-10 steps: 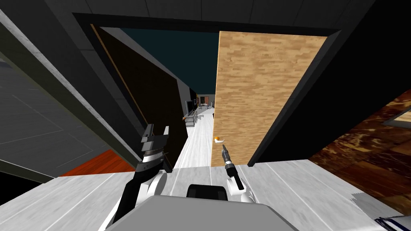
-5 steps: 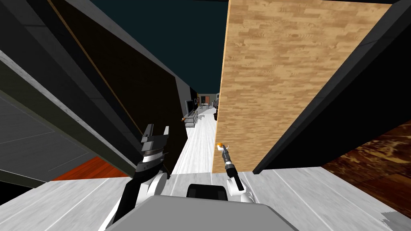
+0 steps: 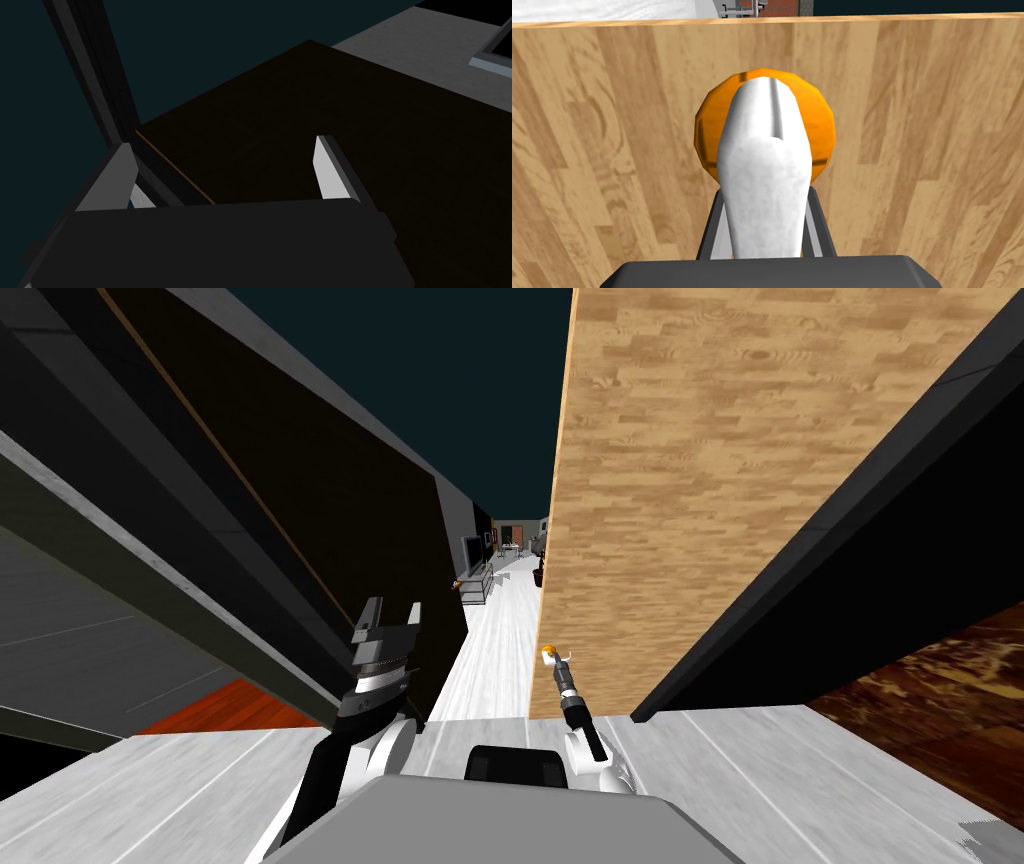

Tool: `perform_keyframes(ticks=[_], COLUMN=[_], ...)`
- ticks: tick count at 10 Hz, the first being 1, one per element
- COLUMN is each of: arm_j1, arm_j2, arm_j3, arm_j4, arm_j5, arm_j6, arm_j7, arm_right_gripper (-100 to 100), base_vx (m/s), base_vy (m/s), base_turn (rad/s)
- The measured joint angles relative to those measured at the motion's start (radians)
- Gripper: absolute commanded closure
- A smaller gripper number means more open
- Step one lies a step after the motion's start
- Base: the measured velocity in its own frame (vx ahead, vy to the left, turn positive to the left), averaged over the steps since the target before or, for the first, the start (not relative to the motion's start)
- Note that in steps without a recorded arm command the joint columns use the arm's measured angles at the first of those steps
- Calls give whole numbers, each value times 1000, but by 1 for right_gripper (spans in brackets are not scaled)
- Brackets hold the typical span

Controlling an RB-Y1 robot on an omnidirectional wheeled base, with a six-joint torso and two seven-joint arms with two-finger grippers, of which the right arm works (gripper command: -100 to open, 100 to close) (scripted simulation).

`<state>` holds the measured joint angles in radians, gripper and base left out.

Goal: Push the door open

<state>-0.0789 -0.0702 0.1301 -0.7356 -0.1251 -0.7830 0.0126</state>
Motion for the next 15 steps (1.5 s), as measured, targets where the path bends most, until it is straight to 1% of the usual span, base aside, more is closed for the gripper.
perform_keyframes(ticks=[1,3,4,5,6,7,9,10,11,12,13,14,15], arm_j1=[0,4,1,15,12,-5,-13,-11,3,-1,8,-6,-25], arm_j2=[0,2,2,-2,-4,-4,-8,-12,-11,-12,-13,-17,-18], arm_j3=[0,-3,-9,-13,-21,-31,-50,-59,-69,-82,-92,-99,-114], arm_j4=[0,3,22,-2,0,25,31,27,-3,0,-6,22,57], arm_j5=[0,-2,-4,-6,-10,-14,-23,-27,-30,-36,-40,-44,-51], arm_j6=[0,3,-2,12,14,1,2,1,17,23,22,5,-10], arm_j7=[0,3,5,7,9,12,16,18,25,30,34,32,34], arm_right_gripper=[100,100,100,100,100,100,100,100,100,100,100,100,100], base_vx=[0,129,167,170,176,210,205,180,181,179,125,154,136], base_vy=[0,34,76,75,62,72,55,74,57,60,65,92,77], base_turn=[0,-34,-33,-44,-45,-40,-43,-52,-113,-62,-10,-61,-43])
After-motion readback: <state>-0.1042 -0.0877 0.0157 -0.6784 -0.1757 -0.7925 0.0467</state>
